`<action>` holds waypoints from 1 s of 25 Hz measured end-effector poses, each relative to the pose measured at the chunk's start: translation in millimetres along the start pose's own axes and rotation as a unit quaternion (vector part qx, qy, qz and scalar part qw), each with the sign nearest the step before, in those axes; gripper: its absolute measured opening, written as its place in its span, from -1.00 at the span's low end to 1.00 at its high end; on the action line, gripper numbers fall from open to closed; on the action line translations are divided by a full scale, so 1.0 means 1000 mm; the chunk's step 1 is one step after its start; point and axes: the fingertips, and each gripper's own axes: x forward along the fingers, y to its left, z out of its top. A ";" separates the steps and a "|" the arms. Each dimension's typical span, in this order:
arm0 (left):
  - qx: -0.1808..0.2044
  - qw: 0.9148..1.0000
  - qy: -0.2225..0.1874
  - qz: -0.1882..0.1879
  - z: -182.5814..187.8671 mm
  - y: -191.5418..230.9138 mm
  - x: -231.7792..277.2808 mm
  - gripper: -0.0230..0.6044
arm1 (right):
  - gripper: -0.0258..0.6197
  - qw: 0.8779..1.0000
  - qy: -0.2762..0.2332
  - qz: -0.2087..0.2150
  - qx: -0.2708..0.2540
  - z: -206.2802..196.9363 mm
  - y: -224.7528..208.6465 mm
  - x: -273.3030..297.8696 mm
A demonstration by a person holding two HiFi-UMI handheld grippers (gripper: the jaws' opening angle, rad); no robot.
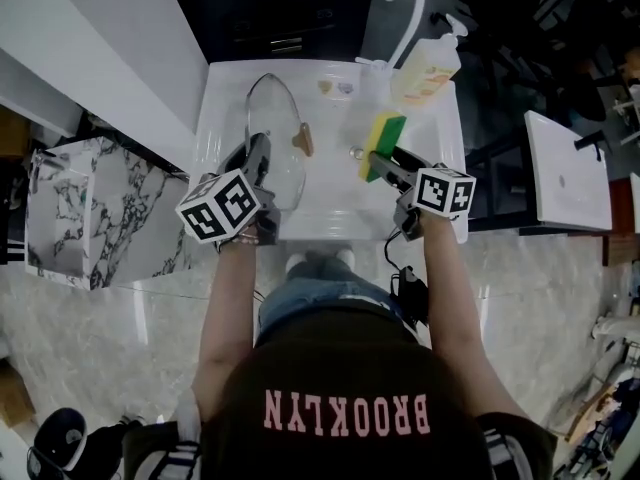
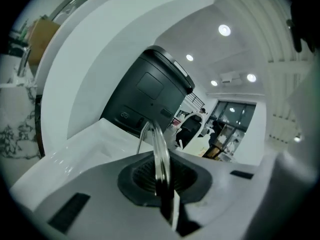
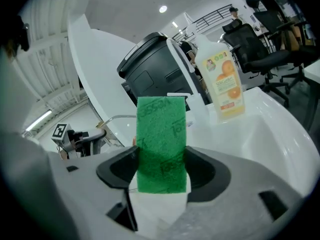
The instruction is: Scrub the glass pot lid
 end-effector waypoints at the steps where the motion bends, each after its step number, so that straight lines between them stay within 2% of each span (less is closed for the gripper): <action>1: 0.019 1.000 0.010 0.000 -0.002 -0.008 0.004 -0.86 | -0.07 1.000 -0.001 0.000 0.003 0.001 -0.004 -0.004; 4: 0.075 0.996 0.041 -0.006 -0.008 -0.030 0.017 -0.86 | -0.07 1.000 -0.002 -0.007 0.005 0.002 -0.017 -0.015; 7: 0.132 0.989 0.070 -0.025 -0.019 -0.056 0.028 -0.86 | -0.07 1.000 -0.008 -0.015 0.006 0.004 -0.031 -0.026; 10: 0.188 0.975 0.103 -0.055 -0.035 -0.083 0.040 -0.86 | -0.07 1.000 -0.020 -0.018 0.012 0.011 -0.039 -0.036; 13: 0.240 0.957 0.140 -0.088 -0.057 -0.107 0.049 -0.86 | -0.07 0.999 -0.033 -0.033 0.021 0.017 -0.052 -0.051; 16: 0.290 0.933 0.173 -0.125 -0.079 -0.125 0.057 -0.86 | -0.07 0.997 -0.051 -0.043 0.033 0.022 -0.064 -0.065; 19: 0.338 0.904 0.203 -0.167 -0.099 -0.139 0.066 -0.86 | -0.07 0.995 -0.066 -0.054 0.043 0.022 -0.075 -0.077; 22: 0.389 0.871 0.222 -0.205 -0.117 -0.147 0.078 -0.86 | -0.07 0.993 -0.077 -0.064 0.056 0.018 -0.085 -0.085; 25: 0.443 0.829 0.240 -0.244 -0.135 -0.159 0.086 -0.86 | -0.07 0.991 -0.086 -0.068 0.070 0.016 -0.091 -0.092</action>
